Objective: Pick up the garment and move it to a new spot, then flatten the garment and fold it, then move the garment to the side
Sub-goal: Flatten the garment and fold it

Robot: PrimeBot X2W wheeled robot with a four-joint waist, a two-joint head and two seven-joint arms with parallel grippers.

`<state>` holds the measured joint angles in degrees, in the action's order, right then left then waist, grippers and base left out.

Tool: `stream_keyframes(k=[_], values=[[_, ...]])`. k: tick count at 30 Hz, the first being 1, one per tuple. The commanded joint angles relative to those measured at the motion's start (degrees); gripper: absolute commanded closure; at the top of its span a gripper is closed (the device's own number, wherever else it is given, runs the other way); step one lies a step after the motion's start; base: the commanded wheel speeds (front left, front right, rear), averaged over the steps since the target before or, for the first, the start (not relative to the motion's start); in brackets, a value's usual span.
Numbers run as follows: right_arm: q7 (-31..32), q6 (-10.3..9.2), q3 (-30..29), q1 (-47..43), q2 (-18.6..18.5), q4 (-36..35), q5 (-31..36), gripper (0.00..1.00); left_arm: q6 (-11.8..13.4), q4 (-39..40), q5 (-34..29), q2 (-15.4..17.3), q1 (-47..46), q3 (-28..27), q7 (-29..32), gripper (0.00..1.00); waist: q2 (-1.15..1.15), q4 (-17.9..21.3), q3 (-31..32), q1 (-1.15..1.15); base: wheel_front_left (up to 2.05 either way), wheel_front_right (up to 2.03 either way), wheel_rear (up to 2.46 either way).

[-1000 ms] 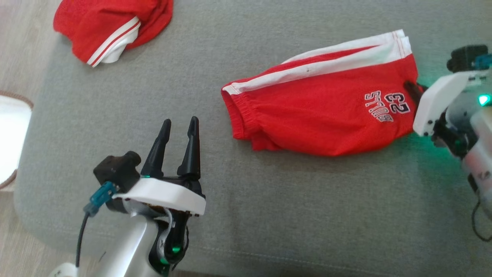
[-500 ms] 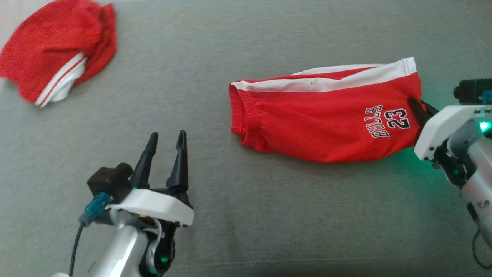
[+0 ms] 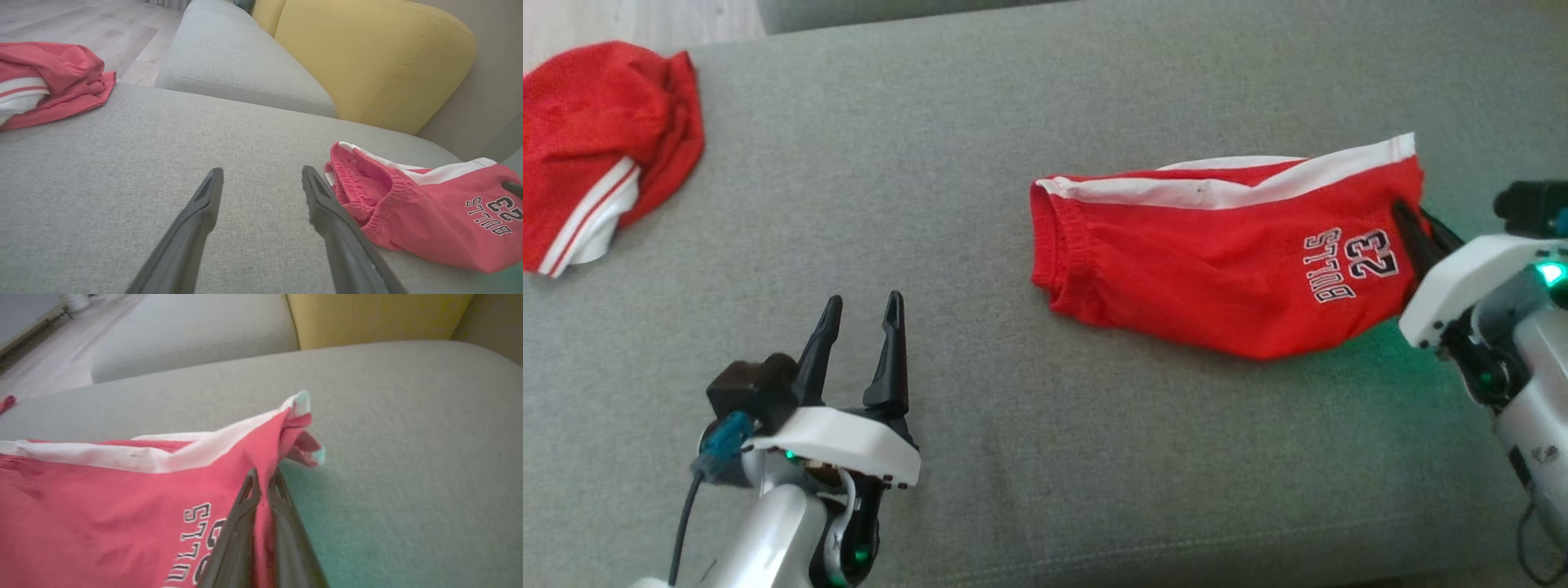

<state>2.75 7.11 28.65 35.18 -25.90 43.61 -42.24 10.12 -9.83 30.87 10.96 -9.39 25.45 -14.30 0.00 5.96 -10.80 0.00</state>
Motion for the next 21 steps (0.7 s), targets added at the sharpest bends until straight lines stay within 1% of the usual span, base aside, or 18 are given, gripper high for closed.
stream_keyframes(k=[1, 5, 8, 10, 13, 17, 21], values=[[-0.6, 0.37, -0.2, -0.3, -0.4, -2.7, 0.5, 1.00, 0.2, 1.3, 0.0, 1.2, -1.1, -2.0, -0.7, 0.00, 0.00, -0.5, 0.6, 0.00, 0.00, 0.00, 0.00], [0.5, 0.37, -1.4, -2.2, 0.0, -9.9, 1.9, 1.00, 0.2, 0.8, 0.5, 0.8, -0.3, -2.4, -0.7, 0.00, 0.00, -2.0, 2.1, 0.00, 0.00, 0.00, 0.00], [2.4, 0.37, -2.0, -4.0, 1.1, -15.8, 3.3, 1.00, 0.2, 0.8, 0.7, 0.6, 0.3, -2.8, -0.7, 0.00, 0.00, -3.2, 3.1, 0.00, 0.00, 0.00, 0.00], [3.8, 0.37, -2.5, -5.1, 2.5, -19.2, 4.1, 1.00, 0.1, 0.8, 0.8, 0.4, 0.7, -3.1, -0.7, 0.00, 0.00, -4.0, 3.4, 0.00, 0.00, 0.00, 0.00], [6.2, 0.37, -2.9, -6.1, 5.7, -23.0, 5.3, 1.00, -0.1, 0.9, 0.7, 0.2, 1.0, -3.3, -0.7, 0.00, 0.00, -5.2, 3.6, 0.00, 0.00, 0.00, 0.00], [8.4, 0.37, -3.2, -6.4, 10.8, -24.1, 6.9, 1.00, -0.5, 0.8, 0.4, -0.2, 0.9, -3.3, -0.7, 0.00, 0.00, -6.7, 3.4, 0.00, 0.00, 0.00, 0.00], [9.2, 0.37, -3.7, -5.6, 15.0, -21.5, 8.7, 1.00, -0.9, 0.6, 0.2, -0.8, 0.7, -3.1, -0.7, 0.00, 0.00, -8.3, 3.1, 0.00, 0.00, 0.00, 0.00]])
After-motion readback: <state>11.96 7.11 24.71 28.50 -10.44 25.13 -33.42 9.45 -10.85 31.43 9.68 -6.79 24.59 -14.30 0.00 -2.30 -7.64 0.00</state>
